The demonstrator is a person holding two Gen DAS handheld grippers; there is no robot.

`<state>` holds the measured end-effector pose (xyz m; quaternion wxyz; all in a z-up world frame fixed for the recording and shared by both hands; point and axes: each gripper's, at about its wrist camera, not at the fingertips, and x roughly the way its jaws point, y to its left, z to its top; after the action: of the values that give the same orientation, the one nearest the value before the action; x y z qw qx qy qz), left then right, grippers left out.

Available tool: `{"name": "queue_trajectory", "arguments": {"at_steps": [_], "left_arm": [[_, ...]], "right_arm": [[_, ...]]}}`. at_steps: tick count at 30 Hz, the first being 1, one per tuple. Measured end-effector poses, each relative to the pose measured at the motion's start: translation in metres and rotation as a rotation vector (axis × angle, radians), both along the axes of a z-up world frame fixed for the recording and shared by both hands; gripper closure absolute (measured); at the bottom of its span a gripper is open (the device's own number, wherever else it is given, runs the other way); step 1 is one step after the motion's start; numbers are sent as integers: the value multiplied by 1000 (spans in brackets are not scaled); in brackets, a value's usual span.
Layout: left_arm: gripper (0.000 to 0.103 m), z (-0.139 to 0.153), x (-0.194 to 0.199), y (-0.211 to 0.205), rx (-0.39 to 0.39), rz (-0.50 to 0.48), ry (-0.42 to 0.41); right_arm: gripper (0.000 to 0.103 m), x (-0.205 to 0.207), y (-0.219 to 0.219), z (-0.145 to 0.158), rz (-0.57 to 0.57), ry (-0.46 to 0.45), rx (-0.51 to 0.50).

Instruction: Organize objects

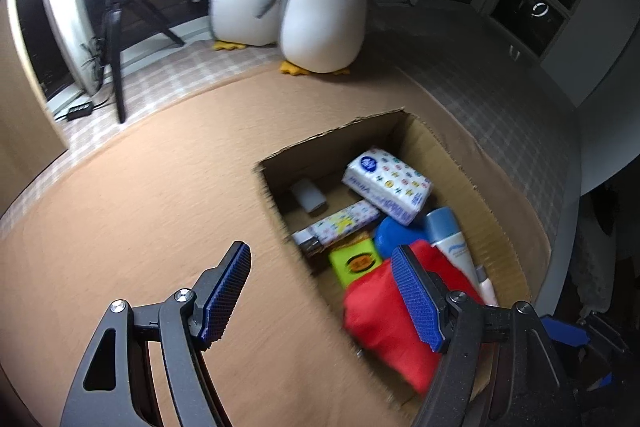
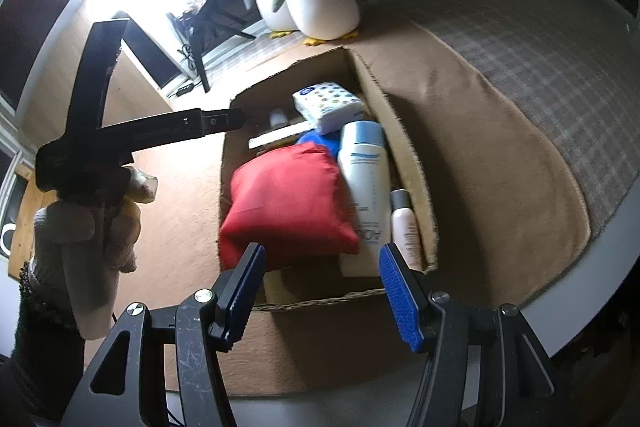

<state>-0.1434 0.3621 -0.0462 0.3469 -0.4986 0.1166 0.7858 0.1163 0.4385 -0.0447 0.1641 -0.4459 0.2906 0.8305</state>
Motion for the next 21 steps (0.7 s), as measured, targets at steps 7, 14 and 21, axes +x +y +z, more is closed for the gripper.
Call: {"name": "queue_trajectory", "arguments": {"at_steps": [7,14,21], "left_arm": [[27,17,10,-63,6,64,32],[27,34,24,-145,-1,146,74],[26,49,42,-226,9,236,95]], "right_arm": [[47,-22,-26,7,51,4,15],[43,-52,-68,17,128,18,40],[41,-86,-120,25,221,28,66]]}}
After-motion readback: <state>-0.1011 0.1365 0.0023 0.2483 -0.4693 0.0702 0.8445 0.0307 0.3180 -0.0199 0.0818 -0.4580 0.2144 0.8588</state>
